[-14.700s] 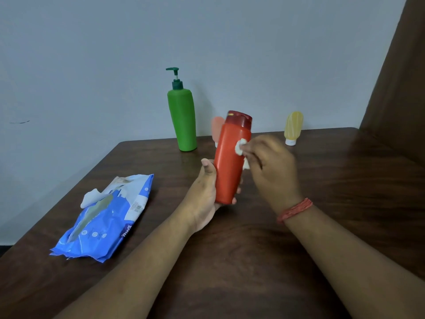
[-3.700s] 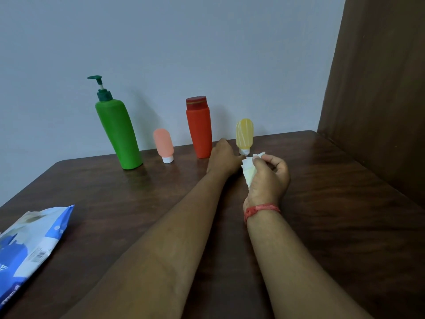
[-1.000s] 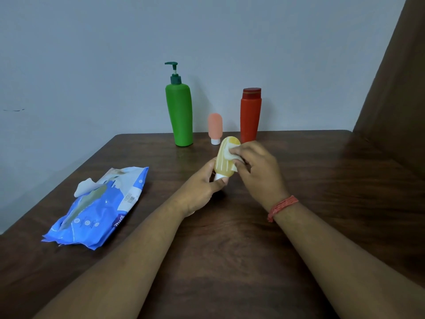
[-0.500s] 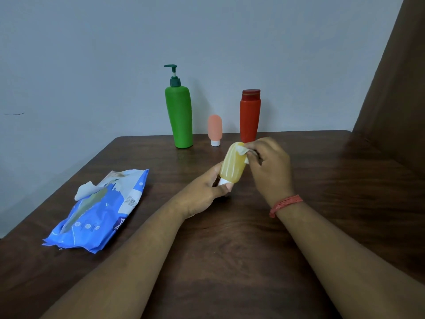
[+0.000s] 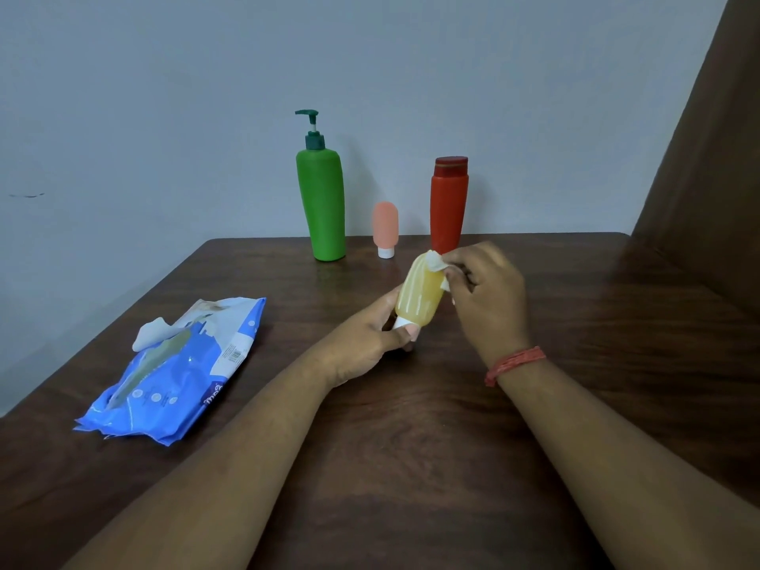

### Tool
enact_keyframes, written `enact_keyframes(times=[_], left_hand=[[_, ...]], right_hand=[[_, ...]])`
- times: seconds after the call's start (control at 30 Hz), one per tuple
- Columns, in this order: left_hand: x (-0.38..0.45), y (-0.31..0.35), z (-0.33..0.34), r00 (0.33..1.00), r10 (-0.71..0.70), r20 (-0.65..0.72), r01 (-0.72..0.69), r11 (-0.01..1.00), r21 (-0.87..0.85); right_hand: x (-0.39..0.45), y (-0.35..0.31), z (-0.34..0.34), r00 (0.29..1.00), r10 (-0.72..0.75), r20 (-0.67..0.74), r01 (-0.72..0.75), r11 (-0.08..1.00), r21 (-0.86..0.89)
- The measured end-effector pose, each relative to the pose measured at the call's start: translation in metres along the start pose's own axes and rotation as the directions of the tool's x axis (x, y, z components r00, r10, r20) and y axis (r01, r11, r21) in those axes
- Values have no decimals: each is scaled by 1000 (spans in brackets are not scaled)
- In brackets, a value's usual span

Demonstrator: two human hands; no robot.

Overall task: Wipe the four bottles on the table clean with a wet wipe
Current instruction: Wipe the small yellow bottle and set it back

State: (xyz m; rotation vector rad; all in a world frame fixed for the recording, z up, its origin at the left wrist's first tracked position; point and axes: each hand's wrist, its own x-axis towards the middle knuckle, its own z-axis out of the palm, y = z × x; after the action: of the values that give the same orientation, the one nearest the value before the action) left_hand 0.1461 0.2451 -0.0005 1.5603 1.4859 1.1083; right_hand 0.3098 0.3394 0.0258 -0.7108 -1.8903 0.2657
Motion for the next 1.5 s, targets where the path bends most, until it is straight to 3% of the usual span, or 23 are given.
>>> enact_keyframes(times=[0.17, 0.23, 0.37, 0.5, 0.67, 0.83, 0.9, 1.0, 1.1, 1.2, 1.37, 1.5], left_hand=[[-1, -3, -5, 990, 28, -140, -70, 948, -311], [-1, -3, -5, 991, 27, -131, -68, 945, -321], [0, -2, -3, 997, 20, -71, -39, 963, -268], [-3, -1, -5, 989, -23, -148, -50, 881, -470], [-1, -1, -4, 996, -31, -89, -9, 905, -425], [-4, 0, -6, 994, -24, -106, -34, 856, -515], [-6, 1, -6, 996, -31, -82, -10, 890, -456], [-6, 5, -3, 1000, -20, -23, 16, 991, -135], [-5, 7, 0, 999, -33, 21, 31, 995, 90], [-5, 6, 1, 999, -42, 28, 36, 982, 187], [-6, 10, -2, 998, -41, -53, 54, 961, 271], [-7, 11, -1, 998, -66, -24, 70, 926, 371]], right_hand=[[-10, -8, 12, 942, -230, 245, 207, 971, 115], [-8, -6, 14, 942, -253, 220, 236, 967, 100], [-6, -1, 11, 990, -126, 60, 122, 991, 63], [-13, -7, 15, 928, -267, 261, 232, 960, 158], [-8, -3, 14, 990, -112, 87, 103, 989, 106], [-13, -8, 14, 956, -224, 192, 192, 966, 172], [-8, -6, 15, 978, -169, 119, 153, 979, 134], [-1, 2, 7, 1000, 5, -11, -4, 991, 135], [4, 9, -2, 992, 109, -59, -100, 986, 130], [4, 8, -5, 999, 47, 2, -47, 993, 108], [-3, -3, 3, 949, -231, 214, 238, 971, -8], [1, 2, 3, 991, -109, 78, 116, 989, -90]])
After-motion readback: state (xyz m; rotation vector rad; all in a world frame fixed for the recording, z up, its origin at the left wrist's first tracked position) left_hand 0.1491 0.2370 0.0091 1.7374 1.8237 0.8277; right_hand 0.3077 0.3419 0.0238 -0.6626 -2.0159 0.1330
